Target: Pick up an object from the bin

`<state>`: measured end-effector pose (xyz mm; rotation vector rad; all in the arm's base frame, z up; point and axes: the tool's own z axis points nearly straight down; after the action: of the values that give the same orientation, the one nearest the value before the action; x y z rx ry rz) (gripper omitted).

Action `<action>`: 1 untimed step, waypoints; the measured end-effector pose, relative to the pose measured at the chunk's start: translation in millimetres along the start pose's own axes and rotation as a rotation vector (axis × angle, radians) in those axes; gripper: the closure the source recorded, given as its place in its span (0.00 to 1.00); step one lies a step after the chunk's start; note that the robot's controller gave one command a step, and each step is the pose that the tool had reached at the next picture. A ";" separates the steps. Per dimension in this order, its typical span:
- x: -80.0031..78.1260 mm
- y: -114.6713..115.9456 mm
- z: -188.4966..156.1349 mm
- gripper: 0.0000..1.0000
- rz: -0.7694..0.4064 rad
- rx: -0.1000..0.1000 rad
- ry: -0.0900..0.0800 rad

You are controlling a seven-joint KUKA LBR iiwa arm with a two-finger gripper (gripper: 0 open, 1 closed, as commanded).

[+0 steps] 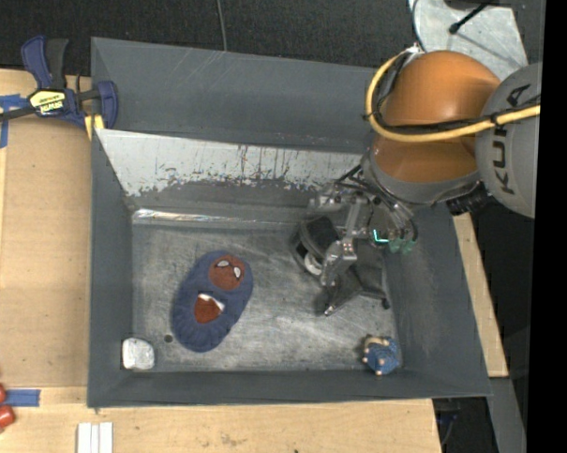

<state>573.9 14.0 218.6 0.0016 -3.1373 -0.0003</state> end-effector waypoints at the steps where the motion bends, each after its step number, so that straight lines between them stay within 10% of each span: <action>1: -0.3 -33.0 99.3 0.00 0.271 -0.005 -0.041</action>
Offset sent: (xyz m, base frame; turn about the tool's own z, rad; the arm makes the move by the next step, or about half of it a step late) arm -0.0117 -0.0394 -0.1316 0.2984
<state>573.8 -18.9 119.2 -0.4281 -3.1496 -0.0075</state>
